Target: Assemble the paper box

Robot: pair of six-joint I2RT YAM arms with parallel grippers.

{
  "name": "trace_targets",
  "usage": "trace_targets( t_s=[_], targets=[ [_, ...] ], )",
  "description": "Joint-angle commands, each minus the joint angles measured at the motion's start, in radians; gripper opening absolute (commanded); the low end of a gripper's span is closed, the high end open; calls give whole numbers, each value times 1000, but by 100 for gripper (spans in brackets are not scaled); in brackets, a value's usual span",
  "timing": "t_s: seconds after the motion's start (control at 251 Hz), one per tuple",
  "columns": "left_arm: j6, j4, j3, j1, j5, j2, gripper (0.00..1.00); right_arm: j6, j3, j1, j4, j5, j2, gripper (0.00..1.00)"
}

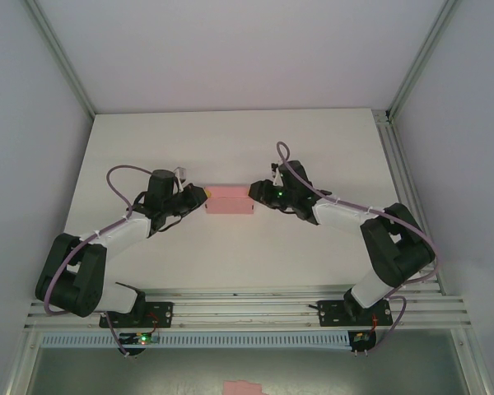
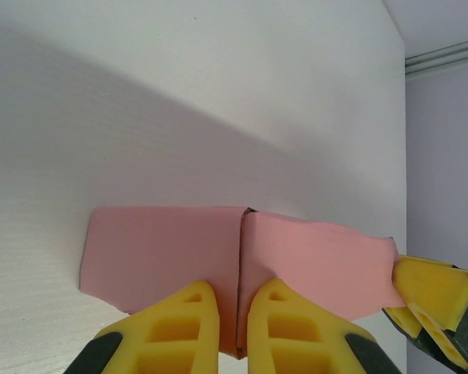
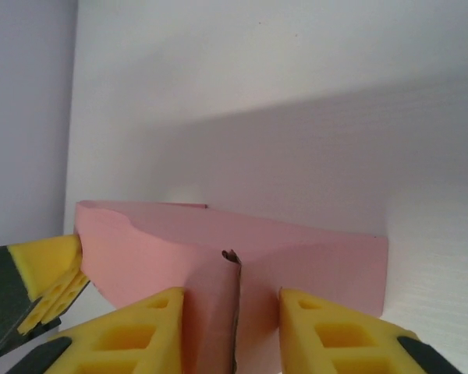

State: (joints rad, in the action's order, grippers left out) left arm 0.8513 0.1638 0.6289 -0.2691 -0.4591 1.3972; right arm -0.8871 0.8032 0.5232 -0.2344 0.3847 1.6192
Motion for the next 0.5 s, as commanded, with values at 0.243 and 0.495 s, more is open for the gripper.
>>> trace_targets(
  t_s=[0.243, 0.495],
  targets=[
    [-19, -324, -59, -7, 86, 137, 0, -6, -221, -9, 115, -81, 164, 0],
    [-60, -336, -59, -7, 104, 138, 0, 263, -413, 38, -284, -150, 152, 0]
  ],
)
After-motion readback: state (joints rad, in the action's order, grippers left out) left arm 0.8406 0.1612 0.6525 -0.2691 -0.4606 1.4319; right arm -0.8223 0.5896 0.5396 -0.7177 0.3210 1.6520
